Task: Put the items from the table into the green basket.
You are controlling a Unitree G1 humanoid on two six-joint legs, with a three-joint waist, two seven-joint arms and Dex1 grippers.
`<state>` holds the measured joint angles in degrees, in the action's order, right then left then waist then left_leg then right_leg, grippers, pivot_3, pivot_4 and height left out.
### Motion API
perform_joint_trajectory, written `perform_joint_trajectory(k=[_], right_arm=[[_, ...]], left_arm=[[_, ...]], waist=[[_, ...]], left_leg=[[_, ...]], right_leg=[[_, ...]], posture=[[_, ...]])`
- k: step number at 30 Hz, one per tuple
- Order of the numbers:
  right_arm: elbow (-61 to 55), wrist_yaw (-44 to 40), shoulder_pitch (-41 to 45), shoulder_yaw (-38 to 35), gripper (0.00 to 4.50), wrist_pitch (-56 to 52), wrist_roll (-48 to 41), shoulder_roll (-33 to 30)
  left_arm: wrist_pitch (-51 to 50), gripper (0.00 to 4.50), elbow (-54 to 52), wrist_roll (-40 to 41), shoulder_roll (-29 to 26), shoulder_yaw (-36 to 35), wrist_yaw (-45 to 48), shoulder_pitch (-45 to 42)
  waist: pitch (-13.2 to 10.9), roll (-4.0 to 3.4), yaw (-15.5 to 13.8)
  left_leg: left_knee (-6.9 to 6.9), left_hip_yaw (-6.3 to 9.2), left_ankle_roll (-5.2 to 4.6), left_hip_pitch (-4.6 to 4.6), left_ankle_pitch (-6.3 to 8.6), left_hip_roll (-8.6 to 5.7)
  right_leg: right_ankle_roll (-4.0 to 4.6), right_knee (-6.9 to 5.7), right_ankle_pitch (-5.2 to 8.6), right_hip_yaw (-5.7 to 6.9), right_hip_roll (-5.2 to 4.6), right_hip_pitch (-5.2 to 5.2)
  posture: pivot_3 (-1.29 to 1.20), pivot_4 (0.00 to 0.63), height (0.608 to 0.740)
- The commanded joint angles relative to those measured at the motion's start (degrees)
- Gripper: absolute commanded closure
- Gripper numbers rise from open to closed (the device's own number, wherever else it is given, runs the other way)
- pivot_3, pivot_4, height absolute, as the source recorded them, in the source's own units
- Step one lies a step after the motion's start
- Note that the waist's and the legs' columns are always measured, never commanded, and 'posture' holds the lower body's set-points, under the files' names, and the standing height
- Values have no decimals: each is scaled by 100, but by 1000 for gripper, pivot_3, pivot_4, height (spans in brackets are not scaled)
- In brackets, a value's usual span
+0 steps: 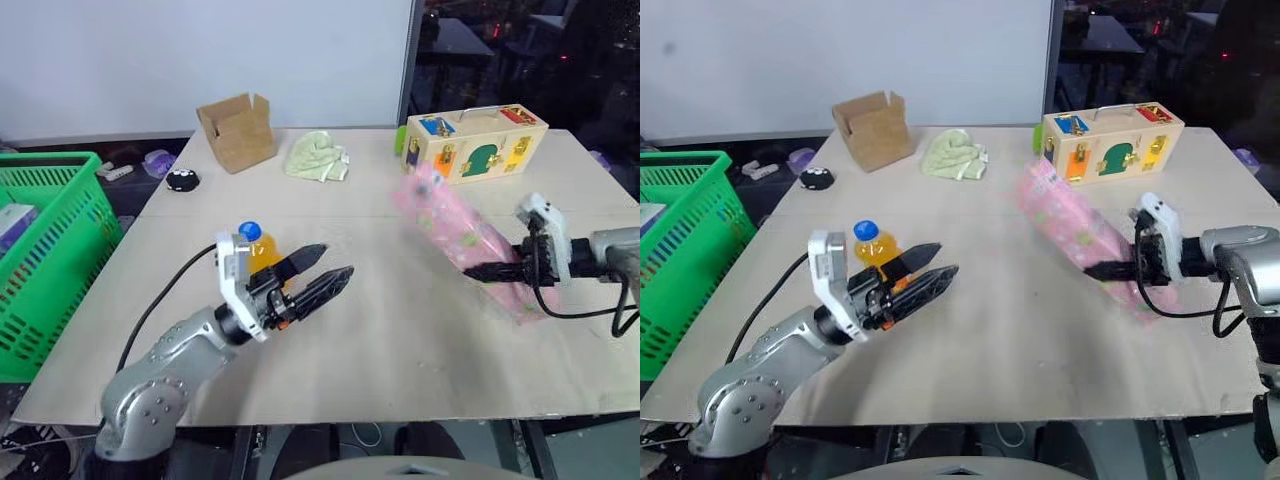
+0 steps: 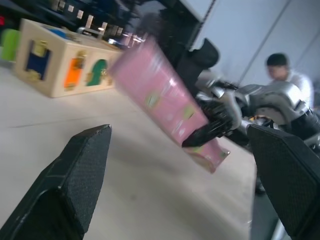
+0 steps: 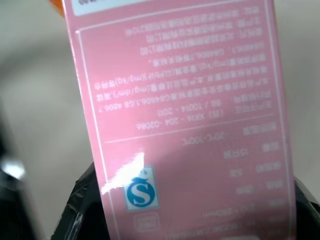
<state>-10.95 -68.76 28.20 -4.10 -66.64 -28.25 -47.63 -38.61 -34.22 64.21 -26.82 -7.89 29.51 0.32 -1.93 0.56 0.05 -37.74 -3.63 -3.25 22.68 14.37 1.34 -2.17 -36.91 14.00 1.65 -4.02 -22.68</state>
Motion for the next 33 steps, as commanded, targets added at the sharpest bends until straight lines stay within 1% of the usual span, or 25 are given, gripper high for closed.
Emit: perform_joint_trajectory(k=[1,4,7,11,16,20,21,23,25,28,29,31,33], right_arm=[[-1122,466,8,-415,1827,-669,-836,385],[-1735,842,99,-354,1827,-1062,-1336,851],[-1872,1131,205,-131,1827,-1096,-1557,1153],[-1881,1264,294,158,1827,-972,-1789,1288],[-1750,1356,342,383,1827,-800,-1903,1309],[-1689,1393,328,423,1877,-695,-1997,1306],[-1683,1399,319,430,1877,-661,-2024,1306],[-1685,1371,298,459,1877,-572,-2094,1286],[-1684,1388,260,475,1877,-223,-1999,1331],[-1472,1533,281,299,1877,309,-1850,1525],[-1428,1520,310,203,1572,333,-1933,1533],[-1525,1350,273,154,1137,516,-1962,1354],[-1608,1266,192,136,382,745,-1902,1158]], left_arm=[[-141,0,201,286,109,126,-83,-530],[-255,0,429,276,62,253,162,-960],[-420,0,569,394,45,335,352,-1300],[-446,0,660,316,88,418,543,-1528],[-591,0,566,621,110,365,568,-1578],[-616,1134,508,665,73,302,562,-1501],[-622,1610,485,693,52,271,566,-1473],[-586,2330,437,705,19,202,527,-1429],[-493,2330,358,598,-5,156,482,-1423],[-425,2330,234,723,-34,-34,294,-1491],[-401,2390,207,784,-61,-131,213,-1528],[-351,2425,168,934,-142,-363,7,-1624],[-288,2425,194,1100,-233,-614,-263,-1749]], waist=[[0,1,45],[0,1,100],[0,1,171],[0,1,248],[0,1,257],[0,1,252],[0,1,250],[-1,1,247],[-1,2,244],[-2,3,234],[-2,3,230],[-3,6,212],[-4,7,184]], left_leg=[[-3,1,0,0,0,0],[-14,0,0,5,0,-6],[-22,-2,-1,8,0,-8],[-28,-4,-2,10,1,-10],[-28,-1,-2,9,1,-8],[-28,-1,-2,9,1,-8],[-28,-2,-2,9,1,-7],[-29,-3,-2,9,1,-7],[-29,-2,-2,9,1,-7],[-29,-1,-2,9,1,-7],[-29,-1,-2,9,1,-7],[-28,0,-2,9,1,-7],[-29,0,-2,10,1,-6]], right_leg=[[4,0,2,2,0,3],[0,0,0,0,-2,5],[-2,-1,-2,-1,-1,5],[-5,-3,-3,-4,-1,6],[-6,-7,-3,-3,3,4],[-6,-8,-3,-4,4,4],[-6,-8,-3,-4,3,4],[-5,-8,-3,-5,3,4],[-6,-8,-3,-5,3,4],[-6,-8,-3,-4,3,4],[-6,-9,-3,-5,3,4],[-9,-9,-5,-3,3,5],[-12,-9,-7,-4,2,4]], posture=[[-81,0,740],[-99,0,740],[-108,0,740],[-110,0,740],[-104,0,740],[-86,0,740],[-86,0,740],[-74,0,740],[-58,0,740],[-41,0,740],[-29,0,740],[-21,0,740],[-2,0,740]])
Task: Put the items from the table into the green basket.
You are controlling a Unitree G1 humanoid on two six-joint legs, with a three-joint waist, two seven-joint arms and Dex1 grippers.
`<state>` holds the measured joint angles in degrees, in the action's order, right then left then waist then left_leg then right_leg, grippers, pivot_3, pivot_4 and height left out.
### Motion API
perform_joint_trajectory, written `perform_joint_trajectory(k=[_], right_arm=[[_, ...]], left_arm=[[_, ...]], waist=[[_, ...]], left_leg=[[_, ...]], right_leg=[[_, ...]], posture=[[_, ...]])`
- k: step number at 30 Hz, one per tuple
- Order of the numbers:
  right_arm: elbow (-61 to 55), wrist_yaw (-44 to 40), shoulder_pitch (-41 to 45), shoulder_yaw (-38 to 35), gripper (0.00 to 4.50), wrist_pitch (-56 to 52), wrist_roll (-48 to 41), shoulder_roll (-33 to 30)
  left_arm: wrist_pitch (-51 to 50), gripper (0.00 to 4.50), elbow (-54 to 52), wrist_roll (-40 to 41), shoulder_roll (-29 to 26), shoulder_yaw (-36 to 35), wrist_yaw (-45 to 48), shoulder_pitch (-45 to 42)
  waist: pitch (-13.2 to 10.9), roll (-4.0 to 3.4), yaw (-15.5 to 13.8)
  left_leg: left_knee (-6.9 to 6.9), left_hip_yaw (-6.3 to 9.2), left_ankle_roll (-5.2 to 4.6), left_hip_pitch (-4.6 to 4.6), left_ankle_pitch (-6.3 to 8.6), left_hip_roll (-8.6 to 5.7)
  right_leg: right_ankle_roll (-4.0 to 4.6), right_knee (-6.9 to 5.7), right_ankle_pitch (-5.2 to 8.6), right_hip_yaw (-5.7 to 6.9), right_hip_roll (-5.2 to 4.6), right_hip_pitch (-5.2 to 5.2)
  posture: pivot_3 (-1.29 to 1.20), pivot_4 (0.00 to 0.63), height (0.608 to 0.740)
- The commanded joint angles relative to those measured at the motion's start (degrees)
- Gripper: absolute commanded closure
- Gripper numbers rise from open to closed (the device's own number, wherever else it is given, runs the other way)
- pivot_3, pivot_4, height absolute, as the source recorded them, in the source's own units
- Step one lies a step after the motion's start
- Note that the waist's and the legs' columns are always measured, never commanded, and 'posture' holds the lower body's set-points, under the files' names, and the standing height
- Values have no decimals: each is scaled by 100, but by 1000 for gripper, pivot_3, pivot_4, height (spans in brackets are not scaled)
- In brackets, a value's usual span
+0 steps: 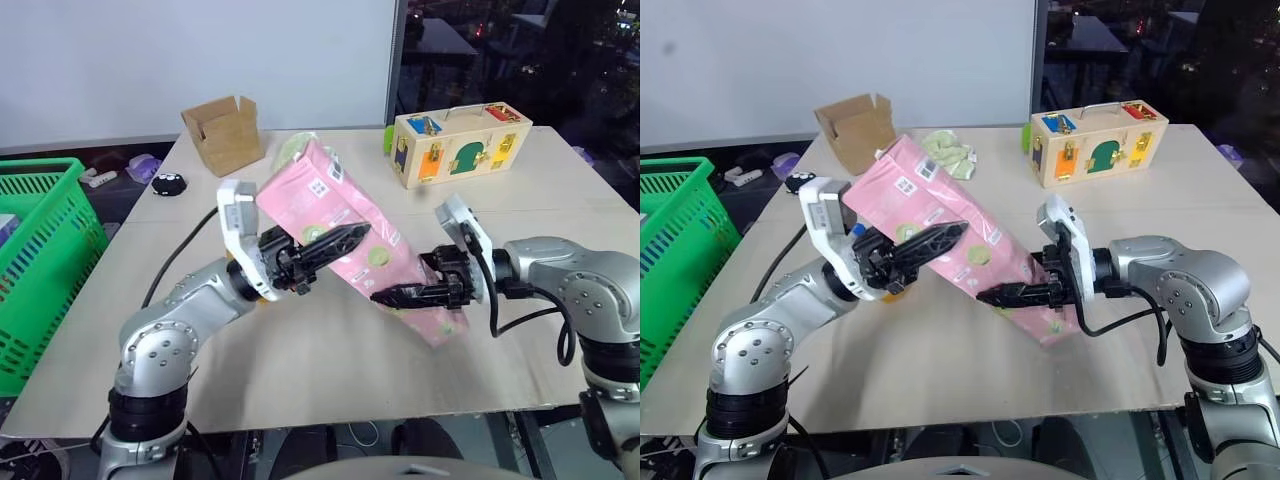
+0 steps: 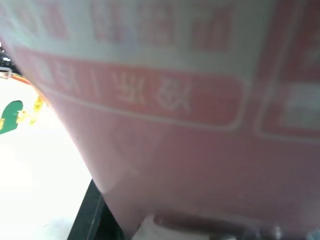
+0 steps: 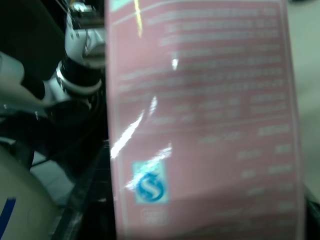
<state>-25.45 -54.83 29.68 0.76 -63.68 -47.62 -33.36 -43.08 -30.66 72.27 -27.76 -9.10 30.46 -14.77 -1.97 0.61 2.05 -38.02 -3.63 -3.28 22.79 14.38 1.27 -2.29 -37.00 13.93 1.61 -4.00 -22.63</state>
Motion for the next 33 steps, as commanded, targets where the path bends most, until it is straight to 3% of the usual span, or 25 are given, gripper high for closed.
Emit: perform_joint_trajectory(k=[1,7,12,18,22,25,29,33], right_arm=[[-169,-148,-4,-382,49,559,52,-360],[82,231,-31,-768,49,1205,246,-416],[39,604,334,-487,49,1674,490,-40],[316,814,962,174,49,2375,1019,696],[703,621,1500,409,49,2474,857,1235],[926,527,1726,539,49,2622,903,1502],[1088,314,1846,545,49,2854,834,1706],[1200,187,1895,519,49,3037,885,1776]], left_arm=[[192,2425,-134,372,-190,-616,-490,-303],[414,2425,129,741,-582,-1534,-1491,-748],[659,2425,397,273,-1068,-2280,-2386,-942],[996,2425,853,-1522,-2045,-2878,-2871,-844],[1573,2425,1724,-3283,-3073,-3760,-2544,-271],[1983,2425,2362,-4038,-3510,-4309,-2065,133],[2283,2425,2915,-4442,-3608,-4687,-1420,460],[2562,2425,3486,-4554,-3505,-4866,-763,697]], waist=[[-2,4,-34],[-4,9,-115],[-6,11,-166],[-11,21,-364],[-13,45,-493],[-6,57,-662],[3,71,-1016],[17,91,-1270]], left_leg=[[0,0,0,0,0,0],[0,0,0,-3,0,0],[3,2,1,-3,0,-1],[14,0,6,-2,-3,-3],[39,-4,37,-2,-19,-2],[83,-11,70,1,-31,-1],[92,3,124,17,-2,14],[92,7,114,47,12,24]], right_leg=[[0,0,0,0,-1,0],[1,-1,1,0,3,0],[-13,-4,-8,3,7,-1],[-14,-2,-9,6,15,-7],[-14,2,-9,9,17,-20],[-13,10,-9,7,18,-44],[-10,17,-6,27,17,-62],[5,15,1,42,4,-90]], posture=[[4,0,740],[60,0,740],[123,0,740],[227,0,740],[298,0,740],[346,0,740],[370,0,740],[373,0,740]])
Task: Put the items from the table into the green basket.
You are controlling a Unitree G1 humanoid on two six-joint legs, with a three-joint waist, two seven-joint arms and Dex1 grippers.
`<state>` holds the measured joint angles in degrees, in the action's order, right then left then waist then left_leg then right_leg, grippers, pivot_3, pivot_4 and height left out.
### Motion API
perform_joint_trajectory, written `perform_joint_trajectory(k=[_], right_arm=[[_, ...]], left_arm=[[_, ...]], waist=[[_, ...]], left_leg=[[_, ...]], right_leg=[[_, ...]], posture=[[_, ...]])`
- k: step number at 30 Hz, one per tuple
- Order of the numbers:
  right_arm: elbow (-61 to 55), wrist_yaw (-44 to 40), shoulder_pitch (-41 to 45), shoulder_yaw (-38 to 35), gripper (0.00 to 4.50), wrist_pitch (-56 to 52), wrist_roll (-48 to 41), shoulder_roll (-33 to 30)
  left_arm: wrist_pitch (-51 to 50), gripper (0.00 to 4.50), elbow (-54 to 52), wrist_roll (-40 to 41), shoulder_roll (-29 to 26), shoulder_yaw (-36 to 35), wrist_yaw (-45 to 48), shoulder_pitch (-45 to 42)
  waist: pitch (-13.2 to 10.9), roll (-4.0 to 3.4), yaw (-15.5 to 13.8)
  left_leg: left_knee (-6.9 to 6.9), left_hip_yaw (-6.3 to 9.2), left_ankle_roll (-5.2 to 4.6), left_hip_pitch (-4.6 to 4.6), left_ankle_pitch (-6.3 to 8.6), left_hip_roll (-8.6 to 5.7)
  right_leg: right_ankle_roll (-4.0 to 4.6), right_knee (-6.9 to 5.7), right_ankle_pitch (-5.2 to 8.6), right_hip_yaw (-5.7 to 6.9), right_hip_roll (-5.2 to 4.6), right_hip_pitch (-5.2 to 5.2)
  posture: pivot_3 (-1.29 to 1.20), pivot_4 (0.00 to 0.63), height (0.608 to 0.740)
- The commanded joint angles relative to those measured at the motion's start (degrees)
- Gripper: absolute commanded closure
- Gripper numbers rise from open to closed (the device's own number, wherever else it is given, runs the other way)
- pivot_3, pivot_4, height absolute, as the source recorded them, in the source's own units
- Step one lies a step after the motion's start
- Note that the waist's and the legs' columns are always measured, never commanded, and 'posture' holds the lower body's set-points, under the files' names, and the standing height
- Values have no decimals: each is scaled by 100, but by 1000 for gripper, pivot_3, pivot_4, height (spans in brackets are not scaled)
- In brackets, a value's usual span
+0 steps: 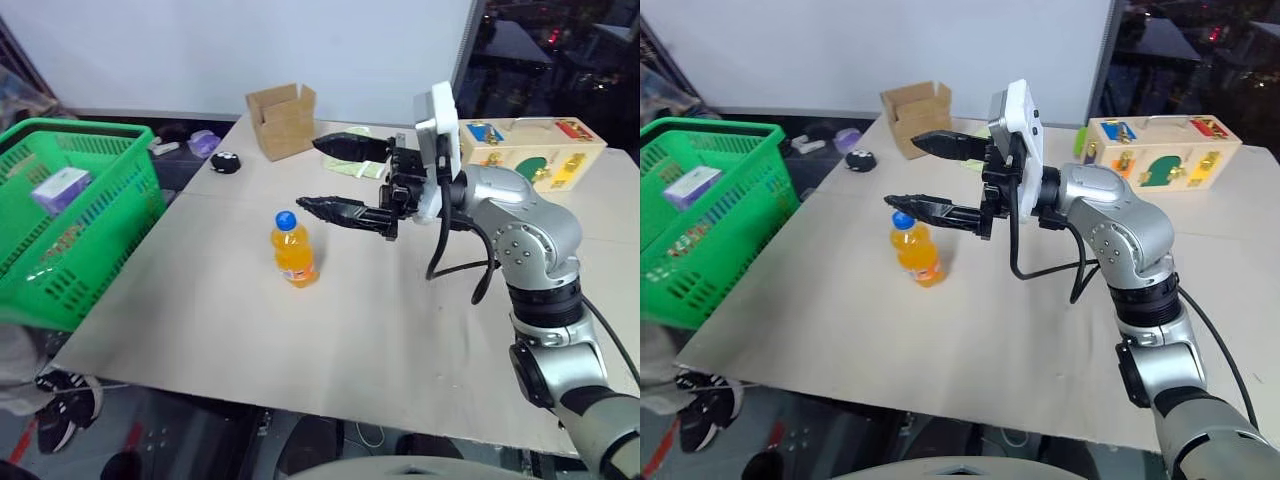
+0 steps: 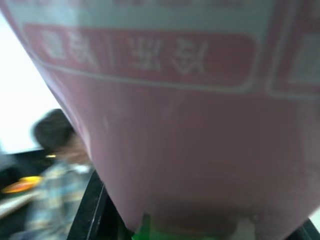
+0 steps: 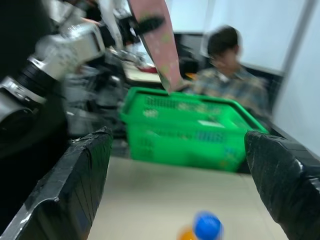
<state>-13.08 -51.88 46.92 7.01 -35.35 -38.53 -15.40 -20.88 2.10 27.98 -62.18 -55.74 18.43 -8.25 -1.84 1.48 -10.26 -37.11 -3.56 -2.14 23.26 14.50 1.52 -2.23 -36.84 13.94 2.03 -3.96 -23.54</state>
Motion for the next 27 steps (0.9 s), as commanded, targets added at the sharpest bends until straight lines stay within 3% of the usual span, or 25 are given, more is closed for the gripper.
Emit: perform_joint_trajectory(k=[1,6,27], right_arm=[[-23,-125,175,-98,49,230,0,-24],[-142,-130,124,-52,49,182,42,-127],[-544,328,-86,-25,49,-364,5,-360]], left_arm=[[401,2425,376,-121,-28,-214,553,60],[508,2425,941,-43,71,-183,1027,63],[1274,2425,2871,-254,34,687,1908,-356]], waist=[[10,14,-64],[35,54,-159],[46,70,-89]], left_leg=[[-1,5,1,17,0,0],[-13,20,6,48,-2,2],[-17,25,8,55,-2,18]], right_leg=[[3,0,0,10,-5,-15],[21,3,-11,31,-13,-32],[27,1,-17,44,-14,-39]], posture=[[368,0,740],[348,0,740],[252,0,740]])
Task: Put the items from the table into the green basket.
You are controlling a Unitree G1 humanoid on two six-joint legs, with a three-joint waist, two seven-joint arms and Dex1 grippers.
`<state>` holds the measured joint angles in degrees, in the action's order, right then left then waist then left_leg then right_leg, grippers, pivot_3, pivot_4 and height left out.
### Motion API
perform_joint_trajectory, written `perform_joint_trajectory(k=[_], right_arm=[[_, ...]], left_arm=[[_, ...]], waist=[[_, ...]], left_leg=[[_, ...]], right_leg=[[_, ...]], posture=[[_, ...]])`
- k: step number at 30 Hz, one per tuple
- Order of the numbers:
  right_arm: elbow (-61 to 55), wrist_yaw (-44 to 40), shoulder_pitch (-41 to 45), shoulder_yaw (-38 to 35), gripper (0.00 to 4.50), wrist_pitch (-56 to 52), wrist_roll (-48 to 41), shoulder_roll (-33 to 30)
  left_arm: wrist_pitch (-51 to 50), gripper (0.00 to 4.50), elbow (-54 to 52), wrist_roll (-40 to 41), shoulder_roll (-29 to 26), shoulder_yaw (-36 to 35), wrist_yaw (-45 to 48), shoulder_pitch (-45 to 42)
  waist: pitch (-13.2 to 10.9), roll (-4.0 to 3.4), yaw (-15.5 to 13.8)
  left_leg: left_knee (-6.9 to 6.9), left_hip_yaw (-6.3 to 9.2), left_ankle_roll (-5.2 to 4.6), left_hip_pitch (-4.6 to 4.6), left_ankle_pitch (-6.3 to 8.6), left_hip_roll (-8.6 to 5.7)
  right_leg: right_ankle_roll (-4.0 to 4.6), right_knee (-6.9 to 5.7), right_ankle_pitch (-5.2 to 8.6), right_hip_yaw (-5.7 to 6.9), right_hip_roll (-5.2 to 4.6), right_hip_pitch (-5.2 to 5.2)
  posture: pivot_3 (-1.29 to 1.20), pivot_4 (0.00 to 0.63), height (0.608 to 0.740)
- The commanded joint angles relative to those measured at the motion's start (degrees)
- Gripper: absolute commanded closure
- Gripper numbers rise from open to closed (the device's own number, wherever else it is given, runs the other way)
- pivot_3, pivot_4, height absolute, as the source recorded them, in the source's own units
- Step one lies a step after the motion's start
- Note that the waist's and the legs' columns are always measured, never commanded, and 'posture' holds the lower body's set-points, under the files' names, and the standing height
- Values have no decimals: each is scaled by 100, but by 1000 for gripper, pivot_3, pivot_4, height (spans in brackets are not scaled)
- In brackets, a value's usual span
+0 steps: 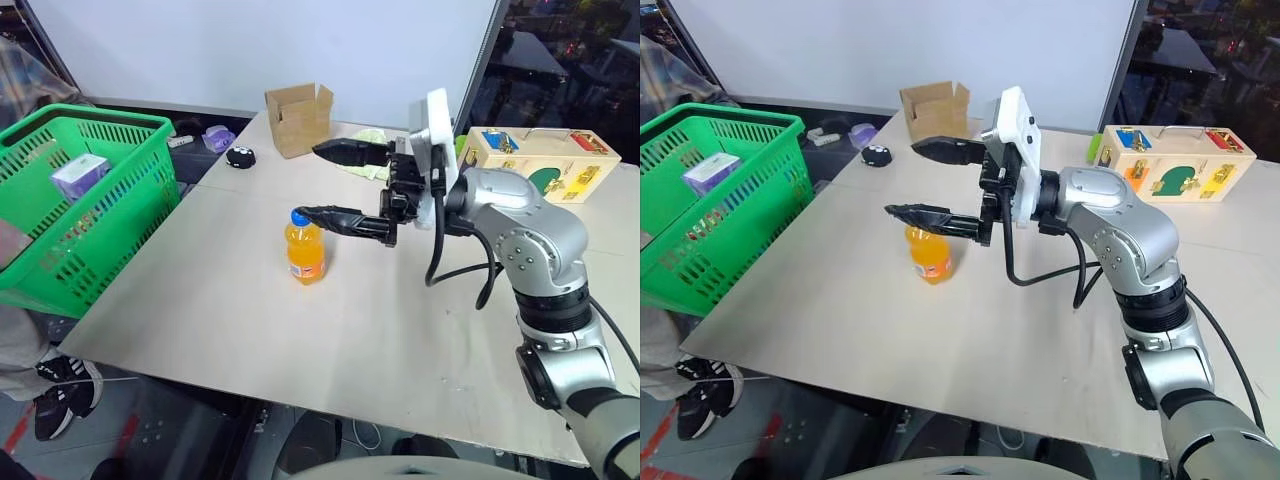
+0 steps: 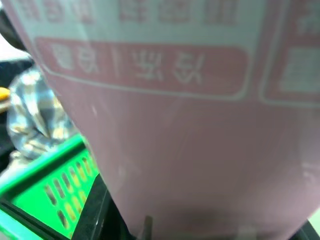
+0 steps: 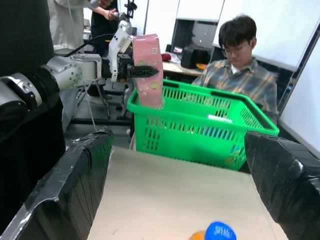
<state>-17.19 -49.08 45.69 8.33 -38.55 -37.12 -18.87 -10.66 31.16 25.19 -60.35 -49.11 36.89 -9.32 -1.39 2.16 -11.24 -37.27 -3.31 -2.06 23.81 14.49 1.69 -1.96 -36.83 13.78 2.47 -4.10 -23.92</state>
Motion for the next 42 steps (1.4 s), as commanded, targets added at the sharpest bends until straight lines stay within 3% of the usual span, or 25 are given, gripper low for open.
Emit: perform_joint_trajectory(k=[1,12,17,18,42], right_arm=[[-152,73,-3,-167,49,-35,-147,4],[-378,424,-151,-115,49,69,-47,109],[-445,500,-89,-144,0,-15,-99,102],[-444,507,-84,-132,0,-17,-96,106],[-73,262,-94,0,0,272,112,201]], left_arm=[[287,2425,0,29,-100,96,73,-326],[575,2425,746,-107,-69,669,269,-922],[713,179,828,-144,-74,662,241,-897],[725,74,796,-130,-49,624,228,-849],[220,74,-1392,367,547,-241,-205,517]], waist=[[3,5,25],[7,10,412],[7,10,541],[6,9,569],[6,5,681]], left_leg=[[-1,1,0,0,0,0],[-10,-3,-21,-1,-13,-2],[-14,-5,-28,-6,-17,-2],[-14,-4,-28,-6,-17,-1],[-13,9,13,-14,-10,9]], right_leg=[[0,0,0,1,2,0],[-10,-13,-6,5,11,10],[-10,-20,-7,4,12,12],[-10,-21,-7,4,12,13],[-1,-34,-10,-20,-18,11]], posture=[[238,0,740],[175,0,740],[177,0,740],[180,0,740],[220,0,740]])
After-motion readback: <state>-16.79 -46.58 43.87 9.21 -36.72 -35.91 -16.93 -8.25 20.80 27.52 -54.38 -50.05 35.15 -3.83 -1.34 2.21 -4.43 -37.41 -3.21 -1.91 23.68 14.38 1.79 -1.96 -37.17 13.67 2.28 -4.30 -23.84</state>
